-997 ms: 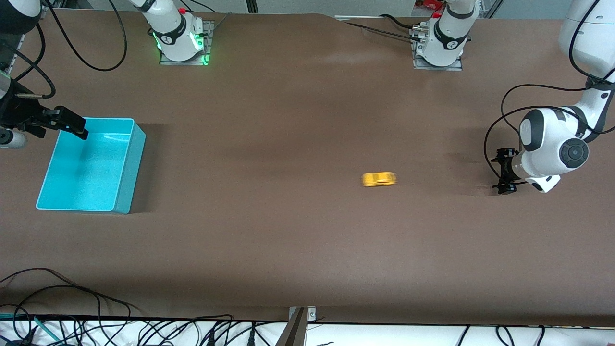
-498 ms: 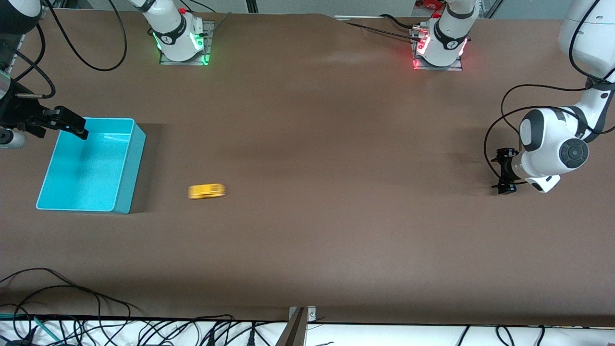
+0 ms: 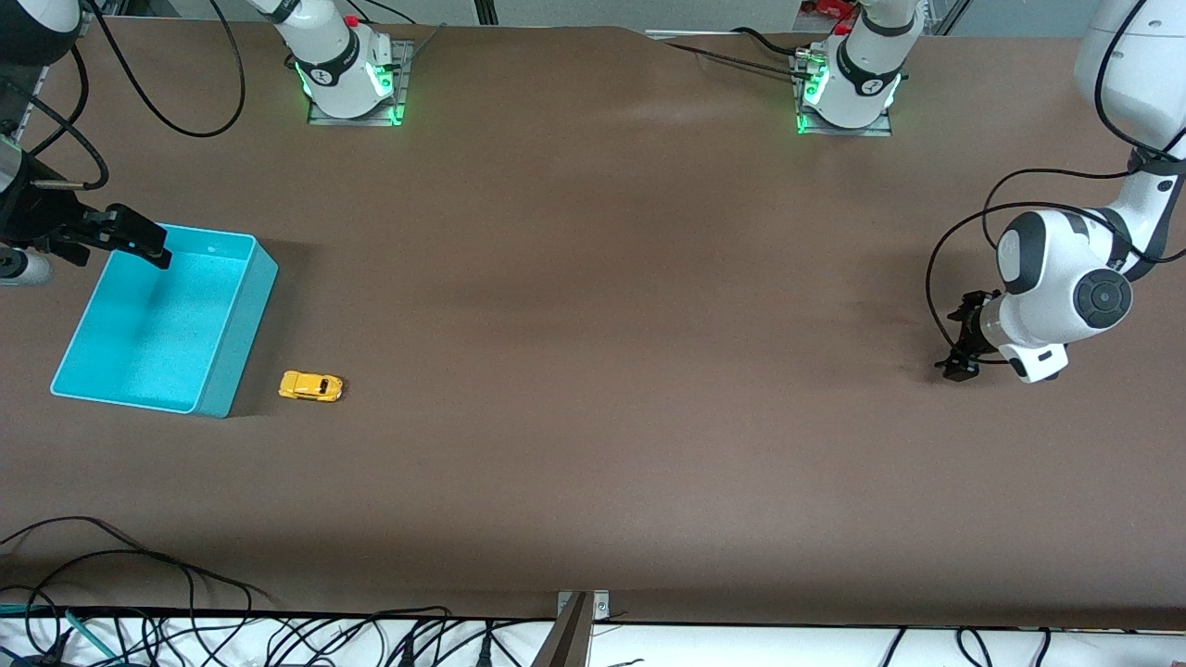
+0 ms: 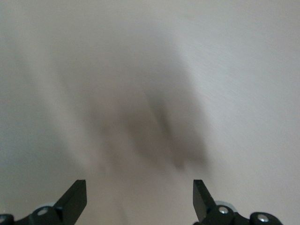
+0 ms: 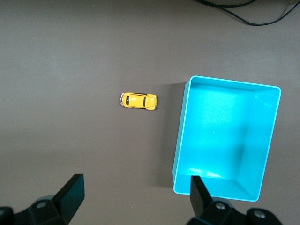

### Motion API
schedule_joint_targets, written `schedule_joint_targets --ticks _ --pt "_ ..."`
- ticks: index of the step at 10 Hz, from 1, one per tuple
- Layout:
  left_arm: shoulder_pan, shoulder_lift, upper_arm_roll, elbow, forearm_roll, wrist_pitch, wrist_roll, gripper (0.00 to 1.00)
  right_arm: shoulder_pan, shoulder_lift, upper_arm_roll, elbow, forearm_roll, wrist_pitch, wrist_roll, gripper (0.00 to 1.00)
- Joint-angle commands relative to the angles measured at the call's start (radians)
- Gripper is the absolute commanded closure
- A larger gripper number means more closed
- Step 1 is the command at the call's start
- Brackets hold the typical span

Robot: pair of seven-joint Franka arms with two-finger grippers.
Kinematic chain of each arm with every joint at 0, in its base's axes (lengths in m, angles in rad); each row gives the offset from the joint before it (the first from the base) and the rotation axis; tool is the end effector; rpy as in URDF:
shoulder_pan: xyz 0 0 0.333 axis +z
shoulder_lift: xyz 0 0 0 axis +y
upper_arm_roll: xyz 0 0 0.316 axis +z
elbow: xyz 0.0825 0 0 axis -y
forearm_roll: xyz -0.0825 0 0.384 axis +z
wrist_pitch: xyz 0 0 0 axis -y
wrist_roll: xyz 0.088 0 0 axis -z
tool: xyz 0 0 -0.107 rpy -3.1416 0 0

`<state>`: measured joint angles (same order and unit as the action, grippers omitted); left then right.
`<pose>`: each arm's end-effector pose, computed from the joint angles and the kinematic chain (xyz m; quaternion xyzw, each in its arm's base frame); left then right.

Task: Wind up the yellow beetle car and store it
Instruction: 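Raise the left gripper while the right gripper moves toward the box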

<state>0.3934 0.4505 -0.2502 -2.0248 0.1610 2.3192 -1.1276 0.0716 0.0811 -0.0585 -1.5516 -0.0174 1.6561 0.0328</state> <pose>0.5794 0.0883 0.2190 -0.8320 -0.5506 0.0601 0.0325 0.5866 0.0073 0.5951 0.9998 -0.0091 0.0120 0.0108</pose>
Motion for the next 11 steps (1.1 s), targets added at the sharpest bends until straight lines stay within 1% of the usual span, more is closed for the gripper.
schedule_joint_targets --ticks 1,3,4,5,7,8,9,10,11 --pt "0.005 -0.042 -0.004 0.008 -0.038 -0.047 0.103 0.0 -0.003 0.002 -0.001 0.016 -0.012 -0.021 -0.011 0.0" --pt "0.004 -0.044 -0.006 0.008 -0.037 -0.047 0.109 0.0 -0.006 0.002 -0.004 0.016 -0.01 -0.032 -0.013 0.0" --pt "0.012 -0.047 -0.021 0.008 -0.038 -0.05 0.153 0.0 -0.009 0.002 -0.006 0.018 -0.007 -0.03 -0.013 0.0" --pt "0.012 -0.058 -0.023 0.008 -0.038 -0.075 0.211 0.0 -0.009 0.002 -0.006 0.019 -0.006 -0.029 -0.002 0.0" --pt "0.012 -0.081 -0.026 0.038 -0.038 -0.151 0.383 0.0 -0.006 0.005 -0.004 0.016 -0.01 -0.032 -0.005 0.0" --pt "0.007 -0.09 -0.029 0.075 -0.038 -0.215 0.501 0.0 -0.004 0.009 -0.004 0.016 -0.007 -0.032 0.005 0.0" --pt "0.01 -0.098 -0.047 0.119 -0.04 -0.284 0.617 0.0 -0.006 0.011 -0.004 0.016 -0.009 -0.03 0.007 0.0" --pt "0.01 -0.098 -0.054 0.161 -0.04 -0.334 0.702 0.02 -0.007 0.018 -0.004 0.018 -0.009 -0.024 0.007 0.0" --pt "0.009 -0.104 -0.069 0.193 -0.04 -0.365 0.741 0.02 -0.007 0.026 -0.004 0.018 -0.009 -0.021 0.007 0.0"
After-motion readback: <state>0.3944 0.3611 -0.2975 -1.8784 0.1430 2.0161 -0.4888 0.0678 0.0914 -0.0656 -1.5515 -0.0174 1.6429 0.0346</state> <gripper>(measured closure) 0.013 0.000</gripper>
